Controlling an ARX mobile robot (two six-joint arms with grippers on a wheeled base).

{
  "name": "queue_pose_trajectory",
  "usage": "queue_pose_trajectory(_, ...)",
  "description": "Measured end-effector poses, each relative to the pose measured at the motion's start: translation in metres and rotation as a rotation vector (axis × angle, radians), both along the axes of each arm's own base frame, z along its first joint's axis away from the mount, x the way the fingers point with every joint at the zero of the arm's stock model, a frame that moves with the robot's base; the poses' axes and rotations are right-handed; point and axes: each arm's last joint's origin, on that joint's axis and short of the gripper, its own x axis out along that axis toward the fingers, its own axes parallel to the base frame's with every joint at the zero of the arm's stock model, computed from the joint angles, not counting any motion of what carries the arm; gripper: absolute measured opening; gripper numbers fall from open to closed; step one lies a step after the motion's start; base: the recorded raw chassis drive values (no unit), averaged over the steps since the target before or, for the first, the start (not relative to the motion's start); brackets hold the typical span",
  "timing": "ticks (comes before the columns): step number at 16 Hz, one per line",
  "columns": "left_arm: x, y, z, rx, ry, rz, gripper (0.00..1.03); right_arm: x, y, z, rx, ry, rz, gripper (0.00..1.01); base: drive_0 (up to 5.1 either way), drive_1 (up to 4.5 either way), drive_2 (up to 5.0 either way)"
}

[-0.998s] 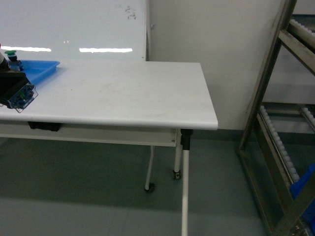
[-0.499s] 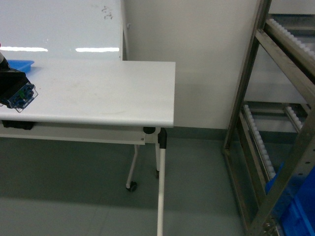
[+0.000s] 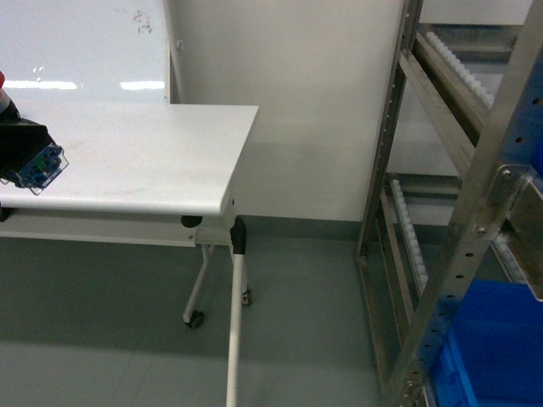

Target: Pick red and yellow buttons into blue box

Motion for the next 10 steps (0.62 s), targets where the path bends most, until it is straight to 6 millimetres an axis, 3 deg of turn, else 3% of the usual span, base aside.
queue_pose_trajectory(10, 0.0001, 0.0, -0.0002, 0.0, 0.001, 0.0, 0.24, 0.0001, 0.0, 0.0004, 0.0, -0.004, 0.0, 0.25, 4.7, -2.2, -2.2)
